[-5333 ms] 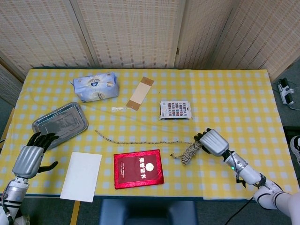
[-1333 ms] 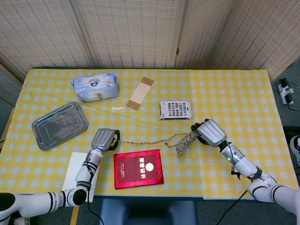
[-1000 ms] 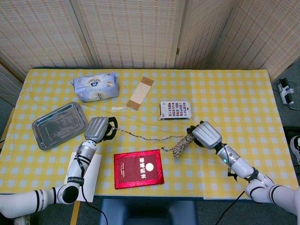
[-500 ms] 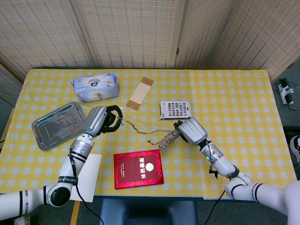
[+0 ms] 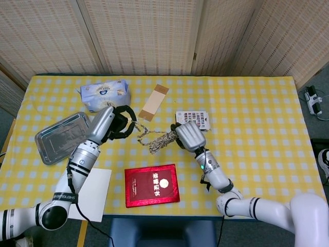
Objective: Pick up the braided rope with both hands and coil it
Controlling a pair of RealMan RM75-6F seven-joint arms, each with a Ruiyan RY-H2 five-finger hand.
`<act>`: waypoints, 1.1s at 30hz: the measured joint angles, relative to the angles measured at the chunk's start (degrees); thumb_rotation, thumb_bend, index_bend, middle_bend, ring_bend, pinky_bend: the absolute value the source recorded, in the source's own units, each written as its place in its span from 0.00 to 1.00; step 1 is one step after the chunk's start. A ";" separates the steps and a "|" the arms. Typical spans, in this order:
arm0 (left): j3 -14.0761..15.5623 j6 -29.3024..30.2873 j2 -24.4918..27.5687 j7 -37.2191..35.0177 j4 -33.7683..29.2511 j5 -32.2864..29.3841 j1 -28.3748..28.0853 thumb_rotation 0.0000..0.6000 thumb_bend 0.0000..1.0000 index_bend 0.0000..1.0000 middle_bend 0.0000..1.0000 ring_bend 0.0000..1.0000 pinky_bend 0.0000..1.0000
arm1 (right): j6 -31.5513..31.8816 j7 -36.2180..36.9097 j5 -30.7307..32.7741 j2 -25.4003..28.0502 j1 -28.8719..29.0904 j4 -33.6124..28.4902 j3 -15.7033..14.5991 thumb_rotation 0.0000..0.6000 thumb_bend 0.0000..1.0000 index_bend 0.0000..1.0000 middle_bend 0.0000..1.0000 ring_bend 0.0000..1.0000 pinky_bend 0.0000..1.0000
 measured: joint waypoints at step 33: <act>3.33 0.06 -2.02 -8.14 -3.54 -1.80 -5.09 1.00 0.54 0.62 0.97 0.89 0.91 | 3.65 10.85 18.56 -14.67 10.94 7.20 15.15 1.00 0.64 0.84 0.69 0.79 0.69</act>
